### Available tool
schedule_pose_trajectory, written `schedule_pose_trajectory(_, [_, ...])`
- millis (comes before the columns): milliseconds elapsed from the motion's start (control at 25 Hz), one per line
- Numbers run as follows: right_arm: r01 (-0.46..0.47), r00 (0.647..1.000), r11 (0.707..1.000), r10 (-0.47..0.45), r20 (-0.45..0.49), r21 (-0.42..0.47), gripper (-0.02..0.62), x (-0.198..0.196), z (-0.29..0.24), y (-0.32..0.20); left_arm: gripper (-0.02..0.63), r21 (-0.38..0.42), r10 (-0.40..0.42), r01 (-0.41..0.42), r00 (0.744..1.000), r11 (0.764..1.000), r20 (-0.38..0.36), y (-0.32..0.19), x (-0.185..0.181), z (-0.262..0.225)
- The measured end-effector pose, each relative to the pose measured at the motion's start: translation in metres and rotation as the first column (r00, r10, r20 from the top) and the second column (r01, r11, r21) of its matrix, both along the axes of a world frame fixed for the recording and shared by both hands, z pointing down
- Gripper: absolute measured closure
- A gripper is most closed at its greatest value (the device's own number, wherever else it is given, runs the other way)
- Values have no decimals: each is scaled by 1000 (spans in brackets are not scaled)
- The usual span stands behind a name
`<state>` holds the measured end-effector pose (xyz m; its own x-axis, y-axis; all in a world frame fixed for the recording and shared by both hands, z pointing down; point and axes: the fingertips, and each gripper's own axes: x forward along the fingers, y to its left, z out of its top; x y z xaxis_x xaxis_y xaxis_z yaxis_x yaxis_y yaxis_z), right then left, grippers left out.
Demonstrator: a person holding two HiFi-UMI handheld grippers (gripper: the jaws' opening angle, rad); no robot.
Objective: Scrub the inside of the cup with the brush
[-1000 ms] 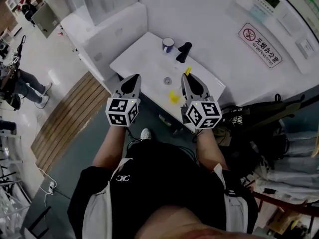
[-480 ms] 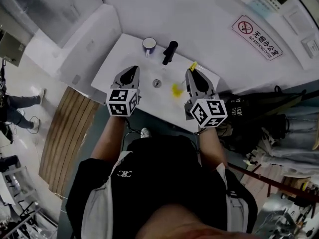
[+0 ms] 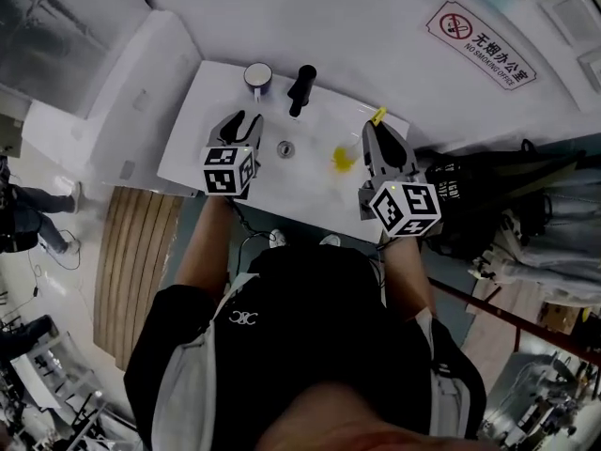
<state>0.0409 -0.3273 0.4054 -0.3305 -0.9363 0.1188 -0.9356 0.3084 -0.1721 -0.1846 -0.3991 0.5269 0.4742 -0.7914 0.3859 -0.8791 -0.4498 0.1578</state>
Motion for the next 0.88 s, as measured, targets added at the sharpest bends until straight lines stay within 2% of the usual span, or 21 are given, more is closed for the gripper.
schedule_pose_trajectory(120, [-39,999,999,38,-10,-20,546,13,8,4,454,-59,25,-24,1000,998,14,-16,4,27])
schedule_pose_trajectory(280, [-80,997,996,80,-23,-34,546,26,14,7,454,-122,20,-16,999,992,35,-44,4,59])
schedule_pose_trajectory(560, [-142,989,988,139,-59,-63,545,44,24,13,455,-206,49,-28,994,978,98,-83,2,114])
schedule_pose_trajectory(880, [-175,983,980,168,-79,-93,546,49,35,13,460,-225,103,-81,991,971,88,-100,15,134])
